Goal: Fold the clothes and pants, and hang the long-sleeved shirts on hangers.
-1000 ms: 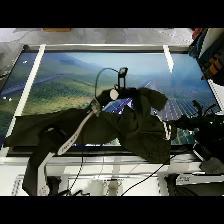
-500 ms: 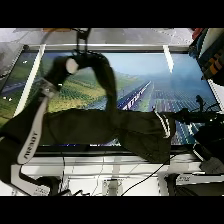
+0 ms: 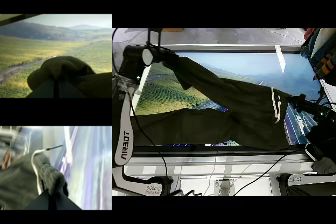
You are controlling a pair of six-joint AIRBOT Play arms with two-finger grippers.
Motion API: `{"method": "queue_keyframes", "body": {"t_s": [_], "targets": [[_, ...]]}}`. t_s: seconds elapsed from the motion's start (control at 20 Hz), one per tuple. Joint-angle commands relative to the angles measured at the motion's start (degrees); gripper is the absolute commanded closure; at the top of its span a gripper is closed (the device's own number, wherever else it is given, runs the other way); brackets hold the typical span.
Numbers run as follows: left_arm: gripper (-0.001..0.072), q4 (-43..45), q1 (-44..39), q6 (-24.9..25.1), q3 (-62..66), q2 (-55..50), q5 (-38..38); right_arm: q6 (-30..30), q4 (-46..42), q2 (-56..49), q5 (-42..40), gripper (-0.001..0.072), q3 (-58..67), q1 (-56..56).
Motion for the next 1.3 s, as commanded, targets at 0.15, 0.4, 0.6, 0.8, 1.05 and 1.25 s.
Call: {"method": "queue_keyframes", "body": {"t_s": [0.15,0.4,0.6,0.8,1.05,1.25], "targets": [[0.0687,1.1,3.7,-1.7,-1.6,-5.7,-15.5,-0.6,4.0,0.0,-24.0,0.0679,0.1,10.4],[0.0687,-2.4,2.0,-1.7,-2.3,-12.6,-15.8,-0.7,3.3,0.0,-32.5,0.0679,0.1,14.3],[0.0674,-8.9,-1.9,-1.7,-2.2,-13.0,-12.0,-0.7,2.0,0.0,-33.8,0.0678,0.1,14.0],[0.0013,-7.4,-4.5,-1.0,-2.2,-12.2,-11.9,-0.7,0.3,0.0,-33.8,0.0679,0.1,14.0],[0.0019,5.2,-1.2,-17.7,-2.2,-12.2,-9.0,-0.7,-2.2,0.0,-33.6,0.0679,0.1,14.0],[0.002,3.5,6.7,-33.9,-2.2,-13.5,-8.0,-0.7,-5.8,0.0,-33.4,0.0679,0.1,14.0]]}}
